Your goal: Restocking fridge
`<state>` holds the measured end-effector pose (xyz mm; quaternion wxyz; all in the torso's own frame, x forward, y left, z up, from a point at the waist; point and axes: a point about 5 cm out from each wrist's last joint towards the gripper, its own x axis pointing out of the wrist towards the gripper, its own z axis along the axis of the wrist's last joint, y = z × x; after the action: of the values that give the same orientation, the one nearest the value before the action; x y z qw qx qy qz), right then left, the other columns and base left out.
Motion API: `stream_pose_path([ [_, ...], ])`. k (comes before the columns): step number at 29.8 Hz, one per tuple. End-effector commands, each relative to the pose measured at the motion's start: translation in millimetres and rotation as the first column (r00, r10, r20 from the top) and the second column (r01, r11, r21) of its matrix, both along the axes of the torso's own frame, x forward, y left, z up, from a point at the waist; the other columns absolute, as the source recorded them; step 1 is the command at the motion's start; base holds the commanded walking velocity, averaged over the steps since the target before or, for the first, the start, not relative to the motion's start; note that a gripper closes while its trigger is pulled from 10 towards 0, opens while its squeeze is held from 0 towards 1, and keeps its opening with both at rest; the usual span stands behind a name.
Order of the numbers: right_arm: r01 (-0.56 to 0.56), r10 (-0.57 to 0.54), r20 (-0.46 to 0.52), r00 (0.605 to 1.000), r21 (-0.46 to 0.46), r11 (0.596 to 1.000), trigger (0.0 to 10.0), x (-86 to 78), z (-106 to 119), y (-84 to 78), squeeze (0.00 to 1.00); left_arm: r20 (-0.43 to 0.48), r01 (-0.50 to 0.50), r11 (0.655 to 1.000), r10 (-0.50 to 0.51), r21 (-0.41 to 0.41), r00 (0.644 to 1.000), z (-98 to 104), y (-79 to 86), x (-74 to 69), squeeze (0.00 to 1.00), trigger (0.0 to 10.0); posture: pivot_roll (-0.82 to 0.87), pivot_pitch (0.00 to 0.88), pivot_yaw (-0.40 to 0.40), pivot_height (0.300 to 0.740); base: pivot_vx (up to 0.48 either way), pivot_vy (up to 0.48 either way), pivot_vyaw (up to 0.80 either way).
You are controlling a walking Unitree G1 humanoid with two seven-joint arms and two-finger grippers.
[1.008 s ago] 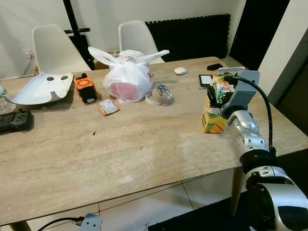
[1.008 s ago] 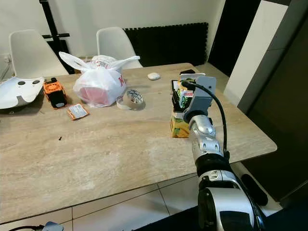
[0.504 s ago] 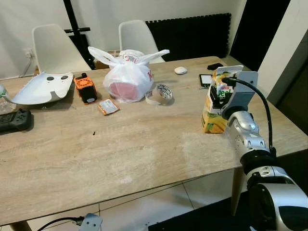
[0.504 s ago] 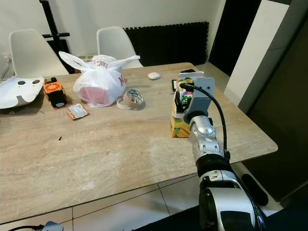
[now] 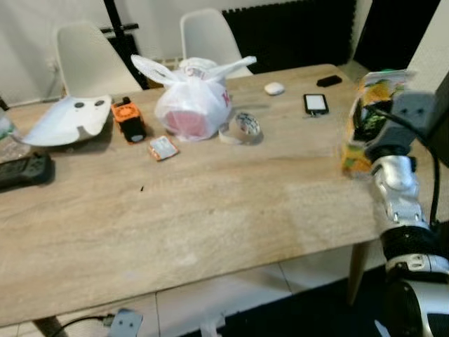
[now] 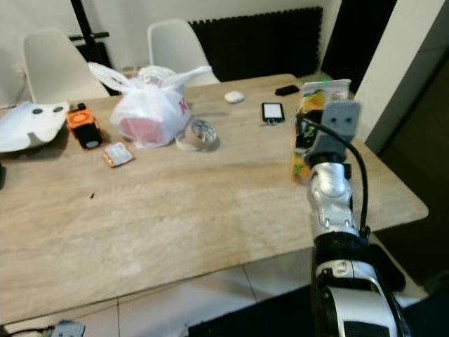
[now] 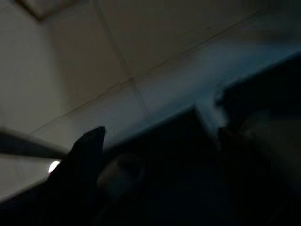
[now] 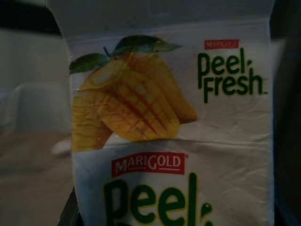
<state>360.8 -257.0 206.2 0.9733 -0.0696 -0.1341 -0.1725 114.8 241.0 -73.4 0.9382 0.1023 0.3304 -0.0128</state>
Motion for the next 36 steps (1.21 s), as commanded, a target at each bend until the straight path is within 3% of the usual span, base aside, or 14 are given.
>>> stream_pose_path([
  [1, 0.192, -0.192, 0.022, 0.981, 0.008, 0.981, 10.0, -19.6, 0, -40.9, 0.00, 0.191, 0.084, 0.996, -0.076, -0.036, 0.979, 39, -11.5, 94.0, 0.00, 10.0, 0.07, 0.000, 0.007, 0.740, 0.000, 0.000, 0.00],
  [2, 0.192, -0.192, 0.022, 0.981, 0.008, 0.981, 10.0, -19.6, 0, -40.9, 0.00, 0.191, 0.084, 0.996, -0.076, -0.036, 0.979, 39, -11.5, 94.0, 0.00, 10.0, 0.07, 0.000, 0.007, 0.740, 0.000, 0.000, 0.00],
  [4, 0.272, -0.272, -0.005, 0.962, 0.020, 0.962, 10.0, -30.8, -6, -61.4, 0.00, 0.284, 0.158, 0.986, -0.139, -0.045, 0.949, 72, -26.3, 144.1, 0.00, 10.0, 0.07, 0.000, 0.007, 0.740, 0.000, 0.000, 0.00],
  [5, 0.272, -0.272, -0.005, 0.962, 0.020, 0.962, 10.0, -30.8, -6, -61.4, 0.00, 0.284, 0.158, 0.986, -0.139, -0.045, 0.949, 72, -26.3, 144.1, 0.00, 10.0, 0.07, 0.000, 0.007, 0.740, 0.000, 0.000, 0.00],
  [6, 0.365, -0.364, -0.029, 0.931, 0.007, 0.931, 10.0, -47.9, -11, -89.3, 0.00, 0.318, 0.192, 0.980, -0.165, -0.056, 0.934, 79, -35.7, 150.3, 0.00, 10.0, 0.05, 0.000, 0.008, 0.740, 0.000, 0.000, 0.00],
  [10, 0.497, -0.497, -0.059, 0.866, -0.007, 0.868, 10.0, -75.1, -15, -129.3, 0.00, 0.324, 0.199, 0.978, -0.171, -0.057, 0.930, 78, -39.0, 147.1, 0.00, 10.0, 0.04, 0.000, 0.003, 0.740, 0.000, 0.000, 0.00],
  [16, 0.595, -0.595, -0.117, 0.795, -0.039, 0.803, 10.0, -102.1, -26, -159.0, 0.00, 0.295, 0.194, 0.980, -0.173, -0.045, 0.940, 69, -35.8, 136.8, 0.00, 10.0, 0.04, 0.000, 0.001, 0.740, 0.000, 0.000, 0.00],
  [19, 0.662, -0.632, -0.291, 0.718, 0.006, 0.750, 10.0, -129.0, -66, -176.7, 0.00, 0.218, 0.171, 0.985, -0.160, -0.033, 0.963, 56, -27.9, 123.1, 0.00, 10.0, 0.04, 0.000, -0.007, 0.740, 0.000, 0.000, 0.00],
  [23, 0.657, -0.490, -0.629, 0.604, 0.044, 0.753, 10.0, -160.3, -158, -152.1, 0.00, 0.074, 0.113, 0.994, -0.112, -0.011, 0.991, 34, -12.0, 93.1, 0.00, 10.0, 0.05, 0.004, -0.011, 0.740, 0.000, 0.000, 0.00],
  [26, 0.647, -0.429, -0.704, 0.565, 0.056, 0.760, 10.0, -170.0, -182, -138.3, 0.00, 0.037, 0.099, 0.995, -0.099, 0.000, 0.994, 27, -7.4, 82.0, 0.00, 10.0, 0.05, 0.004, -0.011, 0.740, 0.000, 0.000, 0.00],
  [30, 0.505, -0.118, -0.888, 0.445, 0.140, 0.852, 10.0, -199.6, -258, -62.9, 0.00, -0.118, 0.084, 0.996, -0.080, 0.029, 0.990, 4, 3.8, 30.8, 0.00, 10.0, 0.07, 0.015, -0.007, 0.740, 0.000, 0.000, 0.00],
  [31, 0.460, -0.047, -0.899, 0.435, 0.177, 0.870, 10.0, -201.8, -268, -44.8, 0.00, -0.153, 0.088, 0.996, -0.082, 0.033, 0.985, -1, 5.1, 19.1, 0.00, 10.0, 0.07, 0.020, -0.006, 0.740, 0.000, 0.000, 0.00],
  [34, 0.432, -0.003, -0.903, 0.429, 0.202, 0.879, 10.0, -203.1, -273, -33.6, 0.00, -0.174, 0.090, 0.995, -0.083, 0.036, 0.981, -4, 5.8, 11.9, 0.00, 10.0, 0.07, 0.020, -0.006, 0.740, 0.000, 0.000, 0.00],
  [36, 0.291, 0.129, -0.907, 0.400, 0.259, 0.921, 10.0, -205.0, -286, 0.8, 0.00, -0.242, 0.095, 0.995, -0.084, 0.031, 0.967, -12, 5.6, -10.6, 0.00, 10.0, 0.07, 0.022, -0.006, 0.740, 0.000, 0.000, 0.00],
])
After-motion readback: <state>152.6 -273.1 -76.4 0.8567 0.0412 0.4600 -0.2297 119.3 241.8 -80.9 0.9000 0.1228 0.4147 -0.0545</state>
